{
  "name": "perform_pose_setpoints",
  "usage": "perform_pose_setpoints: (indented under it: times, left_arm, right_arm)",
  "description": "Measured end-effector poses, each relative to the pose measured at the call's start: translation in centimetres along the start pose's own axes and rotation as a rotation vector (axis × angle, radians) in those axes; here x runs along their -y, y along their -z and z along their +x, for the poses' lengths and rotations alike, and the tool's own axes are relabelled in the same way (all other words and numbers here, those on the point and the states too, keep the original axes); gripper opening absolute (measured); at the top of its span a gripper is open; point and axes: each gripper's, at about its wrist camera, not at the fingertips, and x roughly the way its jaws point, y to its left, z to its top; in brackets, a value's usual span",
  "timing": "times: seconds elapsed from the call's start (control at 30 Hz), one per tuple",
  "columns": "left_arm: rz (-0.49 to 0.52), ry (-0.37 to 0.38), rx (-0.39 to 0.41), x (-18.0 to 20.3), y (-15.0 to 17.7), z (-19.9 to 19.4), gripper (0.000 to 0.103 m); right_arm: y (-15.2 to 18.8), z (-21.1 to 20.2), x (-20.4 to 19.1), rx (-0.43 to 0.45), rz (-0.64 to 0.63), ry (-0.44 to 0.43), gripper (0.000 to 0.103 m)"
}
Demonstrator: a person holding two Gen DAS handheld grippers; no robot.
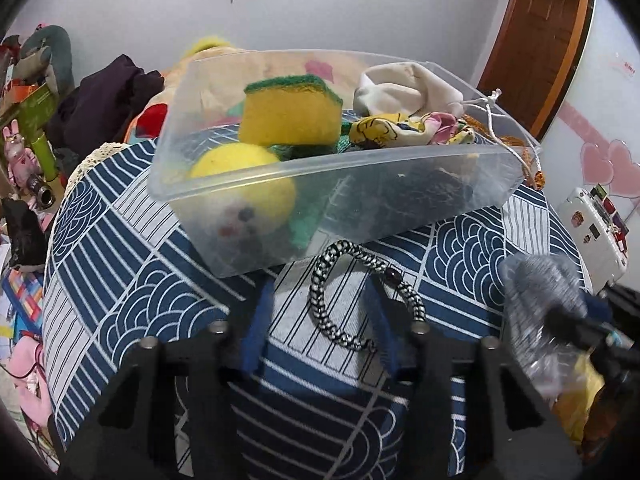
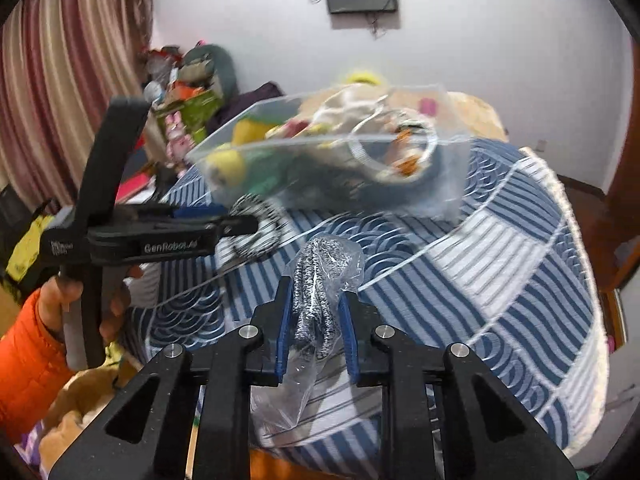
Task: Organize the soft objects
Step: 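Grasp the beaded bracelet with the left gripper while the right grasps the scrubber bag, then drop bracelet and scrubber bag into the clear box and release both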
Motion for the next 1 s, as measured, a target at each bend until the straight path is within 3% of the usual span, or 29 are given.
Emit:
perform_pose_setpoints:
  times: [0.13, 0.17, 0.5, 0.73, 1.0]
  left_arm:
    - [0.019, -0.003, 0.001, 0.3, -0.2, 0.3, 0.011]
    - [0.022, -0.003, 0.002, 0.5, -0.1, 0.3, 0.008]
    - [0.074, -0.005, 0.128, 1.7, 0.0, -4.9, 0.006]
    - [0.083, 0.004, 0.249, 2.3, -2.9, -9.0, 0.006]
    - [0.085, -0.005, 0.314, 2.5, -6.5, -9.3, 0.006]
  right_arm:
    - [-0.3, -1.0, 0.3, 0.034, 0.010, 0.019, 0.019]
    - [-0.5, -1.3, 0.4, 0.043, 0.010, 0.021, 0.019]
    - [-3.6, -4.2, 0.9, 0.157, 0.011, 0.041, 0.019]
    - [-7.0, -5.0, 0.9, 0.250, 0.002, 0.049, 0.019]
    - [-10.2, -3.7, 1.1, 0.286, 0.001, 0.058, 0.019]
